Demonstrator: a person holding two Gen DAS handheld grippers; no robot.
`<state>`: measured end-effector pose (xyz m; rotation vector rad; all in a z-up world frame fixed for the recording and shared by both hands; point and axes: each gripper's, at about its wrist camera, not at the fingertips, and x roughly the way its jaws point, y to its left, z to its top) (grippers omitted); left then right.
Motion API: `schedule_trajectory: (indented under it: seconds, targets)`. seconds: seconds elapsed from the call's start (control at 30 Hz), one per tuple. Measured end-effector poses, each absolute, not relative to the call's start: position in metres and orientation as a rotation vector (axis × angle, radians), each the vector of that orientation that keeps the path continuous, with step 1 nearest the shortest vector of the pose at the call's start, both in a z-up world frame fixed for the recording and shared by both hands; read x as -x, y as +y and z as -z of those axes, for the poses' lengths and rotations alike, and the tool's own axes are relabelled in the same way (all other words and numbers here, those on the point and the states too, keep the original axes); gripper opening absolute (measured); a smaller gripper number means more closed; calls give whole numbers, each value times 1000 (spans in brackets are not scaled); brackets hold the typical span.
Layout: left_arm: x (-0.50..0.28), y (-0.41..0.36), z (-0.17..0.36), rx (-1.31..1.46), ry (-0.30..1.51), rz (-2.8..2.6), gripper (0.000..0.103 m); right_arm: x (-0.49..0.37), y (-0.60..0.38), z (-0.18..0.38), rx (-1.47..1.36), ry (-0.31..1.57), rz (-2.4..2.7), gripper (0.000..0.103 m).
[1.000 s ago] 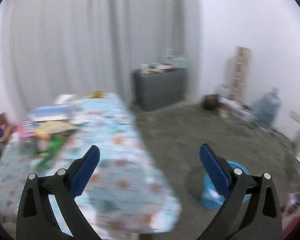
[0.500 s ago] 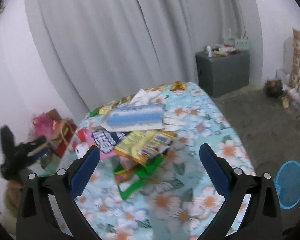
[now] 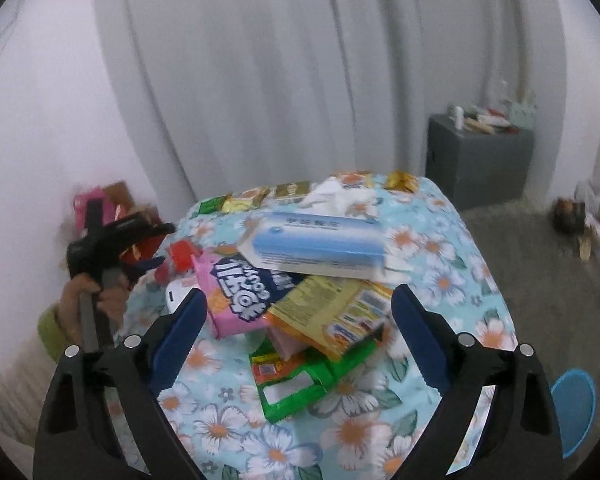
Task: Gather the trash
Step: 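Grasp the red plastic bag with the left tool while the right tool grasps a gold snack wrapper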
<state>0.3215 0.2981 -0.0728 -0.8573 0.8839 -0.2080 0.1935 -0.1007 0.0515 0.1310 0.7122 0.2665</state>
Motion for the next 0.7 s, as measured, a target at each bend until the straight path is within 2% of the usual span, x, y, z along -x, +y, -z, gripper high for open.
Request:
schedule_trajectory:
  seconds: [0.13, 0.23, 0.3, 0.47, 0.6, 0.7]
  targets:
    - [-332, 297, 85, 875, 921, 199, 58, -215, -105, -51, -169, 710, -267, 89]
    - [-335, 295, 92, 873, 940, 198, 49, -238, -126, -47, -299, 740, -281, 88]
    - [-335, 294, 95, 874, 949, 200, 40, -253, -142, -41, -394, 767, -289, 86]
    - [-334, 294, 100, 869, 952, 214, 27, -298, -184, -22, -615, 847, -290, 80]
    - [-331, 294, 98, 864, 944, 233, 15, -336, -197, -13, -660, 913, -292, 78]
    - [-324, 295, 92, 862, 921, 244, 9, -351, -200, -5, -677, 959, -259, 71]
